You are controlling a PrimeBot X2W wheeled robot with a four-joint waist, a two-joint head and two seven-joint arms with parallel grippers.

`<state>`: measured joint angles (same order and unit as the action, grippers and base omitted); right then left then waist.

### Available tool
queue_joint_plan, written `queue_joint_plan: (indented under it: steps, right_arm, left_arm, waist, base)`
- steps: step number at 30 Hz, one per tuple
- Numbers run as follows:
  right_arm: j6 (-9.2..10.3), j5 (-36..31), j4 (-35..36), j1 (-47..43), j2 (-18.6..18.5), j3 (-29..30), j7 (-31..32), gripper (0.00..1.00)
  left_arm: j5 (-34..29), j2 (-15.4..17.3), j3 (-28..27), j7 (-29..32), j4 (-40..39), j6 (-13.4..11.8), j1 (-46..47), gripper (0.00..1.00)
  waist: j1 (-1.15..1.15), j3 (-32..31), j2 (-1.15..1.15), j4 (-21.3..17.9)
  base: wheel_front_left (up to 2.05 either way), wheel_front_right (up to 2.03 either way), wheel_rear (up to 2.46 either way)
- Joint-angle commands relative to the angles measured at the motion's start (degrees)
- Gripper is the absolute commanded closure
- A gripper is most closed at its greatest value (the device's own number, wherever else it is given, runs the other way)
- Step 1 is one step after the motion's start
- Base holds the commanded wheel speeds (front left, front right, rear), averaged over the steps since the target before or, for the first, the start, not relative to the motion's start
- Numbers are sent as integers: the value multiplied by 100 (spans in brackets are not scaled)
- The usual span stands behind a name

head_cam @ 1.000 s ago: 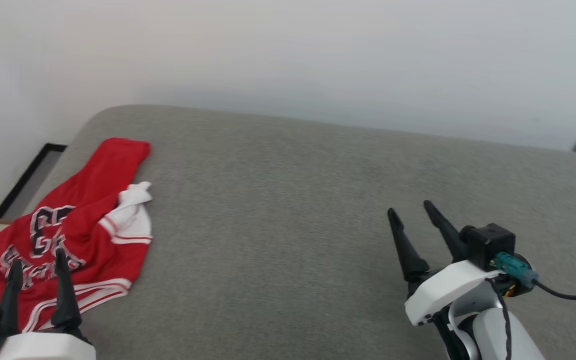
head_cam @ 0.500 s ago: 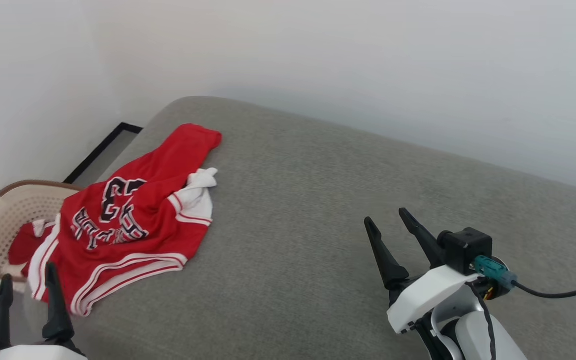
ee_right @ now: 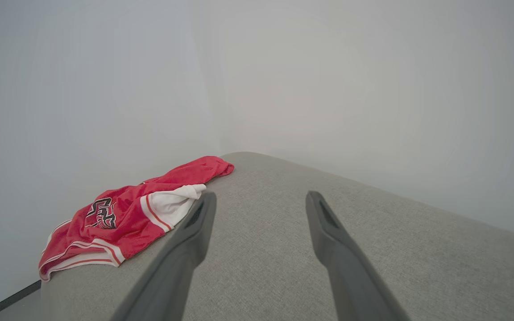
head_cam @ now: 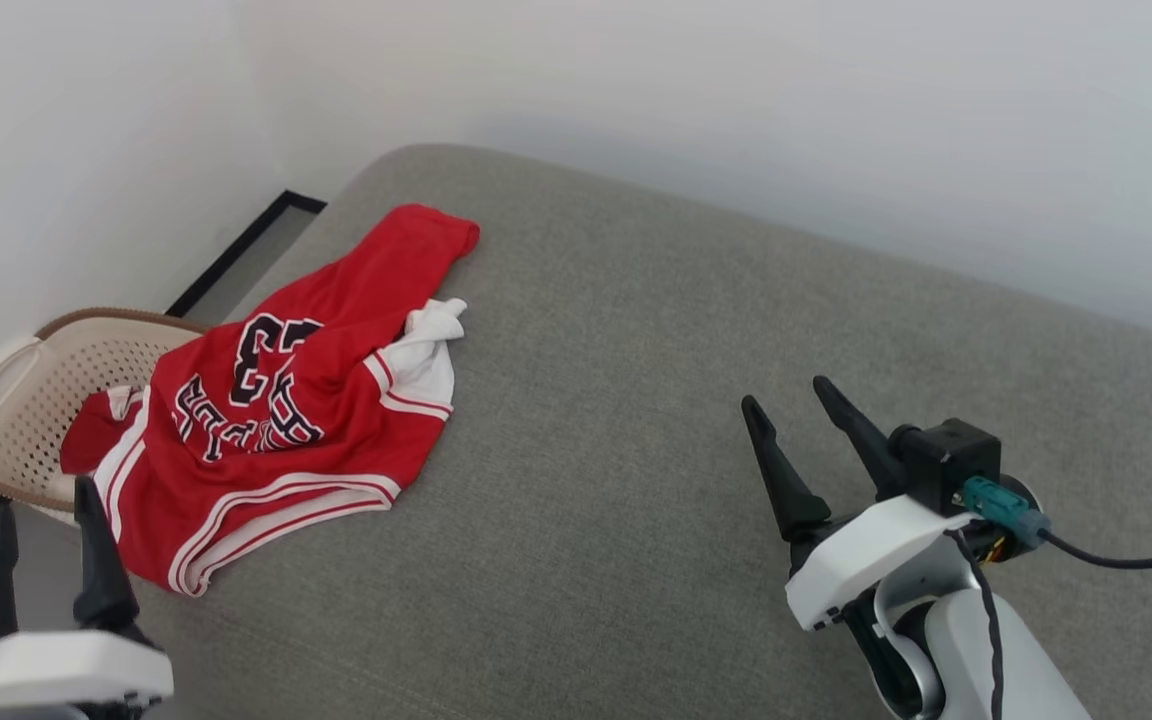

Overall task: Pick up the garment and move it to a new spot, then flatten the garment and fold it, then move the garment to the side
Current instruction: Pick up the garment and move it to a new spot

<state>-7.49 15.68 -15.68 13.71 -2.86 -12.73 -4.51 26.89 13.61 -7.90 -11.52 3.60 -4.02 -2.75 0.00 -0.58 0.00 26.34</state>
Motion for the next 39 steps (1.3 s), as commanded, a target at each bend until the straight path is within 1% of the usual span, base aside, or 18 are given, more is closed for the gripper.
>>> queue_joint_plan:
  steps: [1, 5, 12, 20, 23, 27, 29, 33, 34, 39]
  right_arm:
    - [0, -34, 29, 63, -9, 22, 31, 0]
    - [0, -148, 162, 163, -30, 104, 124, 0]
    - [0, -439, 440, 429, -126, 183, 300, 0]
    - [0, -655, 827, 756, -202, 274, 554, 0]
    - [0, -709, 972, 868, -223, 275, 658, 0]
    - [0, -772, 1151, 965, -249, 287, 810, 0]
    - [0, -802, 1240, 997, -261, 288, 873, 0]
    - [0, -831, 1374, 1024, -264, 282, 983, 0]
    - [0, -831, 1374, 1024, -264, 282, 983, 0]
    - [0, -837, 1467, 1017, -248, 253, 1077, 0]
  left_arm:
    - [43, 26, -25, -9, 80, 34, 172, 0]
    - [130, 111, -4, -47, 515, 150, 655, 0]
    - [252, 296, 28, -142, 1618, 412, 1677, 0]
    - [368, 461, 114, -223, 3228, 773, 2994, 0]
    - [431, 580, 156, -122, 3937, 884, 3468, 0]
    - [465, 699, 350, 165, 4888, 1017, 4059, 0]
    - [509, 723, 433, 416, 5324, 1055, 4323, 0]
    - [624, 708, 617, 1114, 6046, 1114, 4730, 0]
    - [624, 708, 617, 1114, 6046, 1114, 4730, 0]
    - [759, 547, 853, 2423, 6788, 1136, 4890, 0]
  waist:
    - [0, 134, 0, -52]
    - [0, 406, 0, -181]
    - [0, 1029, 0, -512]
    - [0, 1831, 0, -851]
    - [0, 2099, 0, -959]
    - [0, 2400, 0, -1045]
    - [0, 2517, 0, -1066]
    - [0, 2664, 0, -1078]
    - [0, 2664, 0, -1078]
    - [0, 2720, 0, -1089]
  base:
    - [0, 0, 0]
    - [0, 0, 0]
    - [0, 0, 0]
    - [0, 0, 0]
    - [0, 0, 0]
    - [0, 0, 0]
    - [0, 0, 0]
    - [0, 0, 0]
    - [0, 0, 0]
    - [0, 0, 0]
